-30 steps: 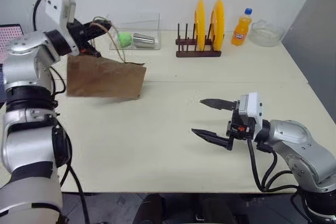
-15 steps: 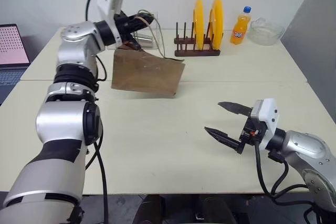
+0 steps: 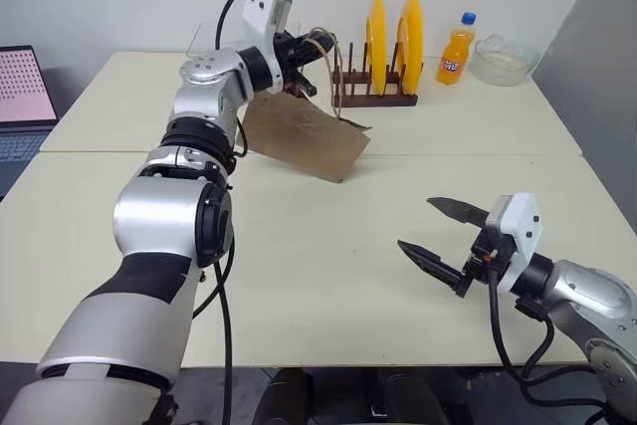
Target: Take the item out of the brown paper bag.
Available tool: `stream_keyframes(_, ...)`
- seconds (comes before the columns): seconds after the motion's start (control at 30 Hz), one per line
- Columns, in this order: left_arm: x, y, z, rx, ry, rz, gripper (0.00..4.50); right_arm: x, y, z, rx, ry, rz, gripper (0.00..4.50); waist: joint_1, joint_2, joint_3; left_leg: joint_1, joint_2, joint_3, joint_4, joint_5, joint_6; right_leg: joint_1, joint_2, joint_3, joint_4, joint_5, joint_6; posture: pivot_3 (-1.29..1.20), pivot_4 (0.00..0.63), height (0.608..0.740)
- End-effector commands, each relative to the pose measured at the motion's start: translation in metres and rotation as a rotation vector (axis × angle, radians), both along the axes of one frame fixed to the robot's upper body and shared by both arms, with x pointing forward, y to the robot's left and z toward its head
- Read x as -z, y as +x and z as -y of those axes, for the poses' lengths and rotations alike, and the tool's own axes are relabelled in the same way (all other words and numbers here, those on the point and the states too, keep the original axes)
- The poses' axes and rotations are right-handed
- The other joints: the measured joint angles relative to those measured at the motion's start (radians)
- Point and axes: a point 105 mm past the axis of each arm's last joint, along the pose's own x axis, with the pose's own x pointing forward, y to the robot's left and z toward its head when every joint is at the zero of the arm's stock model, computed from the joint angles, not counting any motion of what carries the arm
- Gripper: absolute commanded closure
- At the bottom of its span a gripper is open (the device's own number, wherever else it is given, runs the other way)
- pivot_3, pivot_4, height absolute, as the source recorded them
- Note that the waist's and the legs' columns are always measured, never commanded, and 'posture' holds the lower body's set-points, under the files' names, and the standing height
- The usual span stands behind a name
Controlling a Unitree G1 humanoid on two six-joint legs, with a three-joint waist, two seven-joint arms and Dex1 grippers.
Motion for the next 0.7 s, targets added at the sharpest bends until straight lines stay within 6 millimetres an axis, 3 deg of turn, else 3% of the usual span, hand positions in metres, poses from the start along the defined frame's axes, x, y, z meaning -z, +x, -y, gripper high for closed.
stream_keyframes(0.03,-0.045,-0.009,0.009,0.012,-0.048,0.121,4.48,-0.012,-0.006,-0.001,-0.001,0.0,0.054,0.0,0.0,0.0,0.0,0.0,0.0,0.0,0.0,0.0,0.0,0.0,0.0,0.0,0.0,0.0,0.0,0.0,0.15,0.74)
stream_keyframes(0.23,-0.05,-0.007,0.015,-0.017,-0.064,0.127,4.48,-0.011,-0.006,0.001,0.01,-0.003,0.054,0.0,0.0,0.0,0.0,0.0,0.0,0.001,0.002,0.0,0.0,0.0,0.0,0.001,0.002,0.0,0.0,0.0,0.15,0.74)
stream_keyframes(0.7,-0.005,0.0,0.019,-0.006,0.017,0.034,4.48,-0.01,-0.005,-0.001,0.024,0.002,0.061,0.0,-0.002,0.0,0.0,0.002,0.0,0.002,0.009,0.0,0.0,0.0,0.0,0.003,0.012,-0.001,0.001,0.0,0.15,0.74)
